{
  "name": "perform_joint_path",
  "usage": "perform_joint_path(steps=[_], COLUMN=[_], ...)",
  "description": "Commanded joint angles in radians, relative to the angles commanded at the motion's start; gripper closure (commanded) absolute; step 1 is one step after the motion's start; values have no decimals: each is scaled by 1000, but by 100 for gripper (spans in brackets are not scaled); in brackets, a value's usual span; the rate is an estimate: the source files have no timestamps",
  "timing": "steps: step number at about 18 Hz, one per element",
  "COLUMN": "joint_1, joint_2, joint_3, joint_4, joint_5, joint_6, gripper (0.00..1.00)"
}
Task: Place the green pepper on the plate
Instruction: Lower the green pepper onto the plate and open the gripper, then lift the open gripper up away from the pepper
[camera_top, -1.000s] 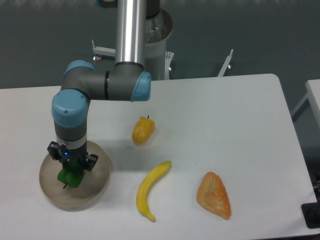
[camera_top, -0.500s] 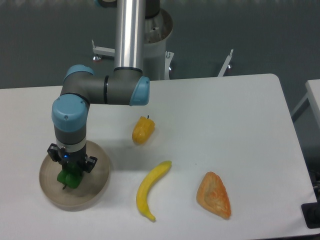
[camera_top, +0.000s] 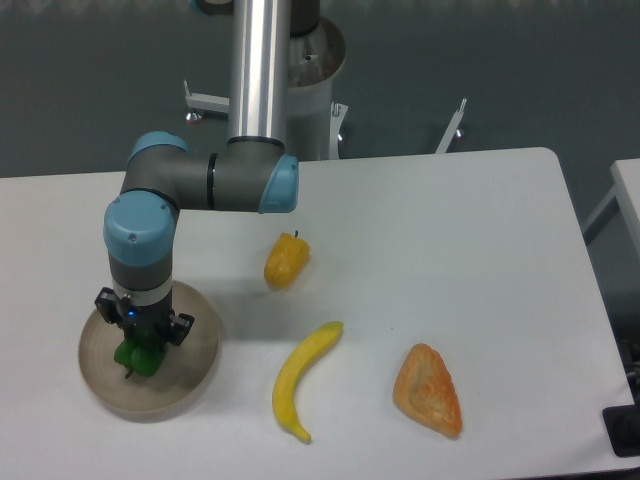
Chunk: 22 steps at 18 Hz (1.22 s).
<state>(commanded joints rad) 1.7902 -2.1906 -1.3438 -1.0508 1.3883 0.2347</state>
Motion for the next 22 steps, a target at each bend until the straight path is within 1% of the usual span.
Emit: perform_joint_path(steps=[2,6,7,8,9,12,13,15,16,18,22], joint_1=[0,0,0,2,2,9,18,87,110,170,277], joint_2=[-2,6,9,11,15,43,52,74,86,119,147], joint_3=[2,3,3,2,3,5,14,23,23,23,23], joint_4=[0,-2,-2,-2,-2,-2,-3,-3,-3,-6,-3], joint_5=[-3,-6,-6,-6,-6,-6,-3,-2,-2,2,8], joint_6=[0,-2,-3,-5,-6,0,3,8,24,98,240], gripper=[38,12,9,2,0,0,0,0,0,0,0])
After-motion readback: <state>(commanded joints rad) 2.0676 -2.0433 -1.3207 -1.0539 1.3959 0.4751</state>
